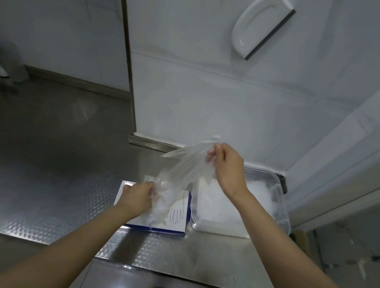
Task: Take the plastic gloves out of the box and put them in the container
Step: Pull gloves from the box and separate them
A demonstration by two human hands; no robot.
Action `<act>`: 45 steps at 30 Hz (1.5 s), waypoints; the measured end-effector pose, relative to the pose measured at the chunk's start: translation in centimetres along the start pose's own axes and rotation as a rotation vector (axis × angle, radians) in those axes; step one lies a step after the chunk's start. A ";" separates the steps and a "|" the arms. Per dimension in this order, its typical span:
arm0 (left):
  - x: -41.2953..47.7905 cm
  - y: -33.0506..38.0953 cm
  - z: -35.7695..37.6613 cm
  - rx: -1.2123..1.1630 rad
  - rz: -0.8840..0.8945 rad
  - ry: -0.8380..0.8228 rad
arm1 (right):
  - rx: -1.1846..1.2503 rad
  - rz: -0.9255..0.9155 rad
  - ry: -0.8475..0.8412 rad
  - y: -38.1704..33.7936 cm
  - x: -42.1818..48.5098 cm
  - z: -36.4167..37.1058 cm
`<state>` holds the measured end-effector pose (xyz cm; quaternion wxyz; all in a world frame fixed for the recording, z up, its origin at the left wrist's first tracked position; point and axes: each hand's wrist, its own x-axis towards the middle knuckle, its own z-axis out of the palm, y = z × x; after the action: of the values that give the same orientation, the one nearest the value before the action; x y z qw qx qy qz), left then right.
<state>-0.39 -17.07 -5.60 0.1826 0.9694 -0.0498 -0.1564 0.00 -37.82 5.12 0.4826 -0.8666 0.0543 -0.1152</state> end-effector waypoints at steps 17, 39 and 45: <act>-0.2 11.2 -10.5 -0.545 0.494 -0.126 | -0.204 -0.211 -0.332 -1.6 0.6 -5.9; 1.0 9.4 -11.2 -1.018 0.354 -0.310 | 0.564 0.252 -0.483 2.1 -0.8 -7.8; 2.3 7.8 -10.3 -0.786 0.300 -0.266 | 0.383 0.198 -0.475 2.1 -0.5 -7.8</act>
<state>4.82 -21.15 5.75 0.5504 0.7796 -0.1500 -0.2585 -2.38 -45.22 7.24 0.6448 -0.7533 0.0015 0.1295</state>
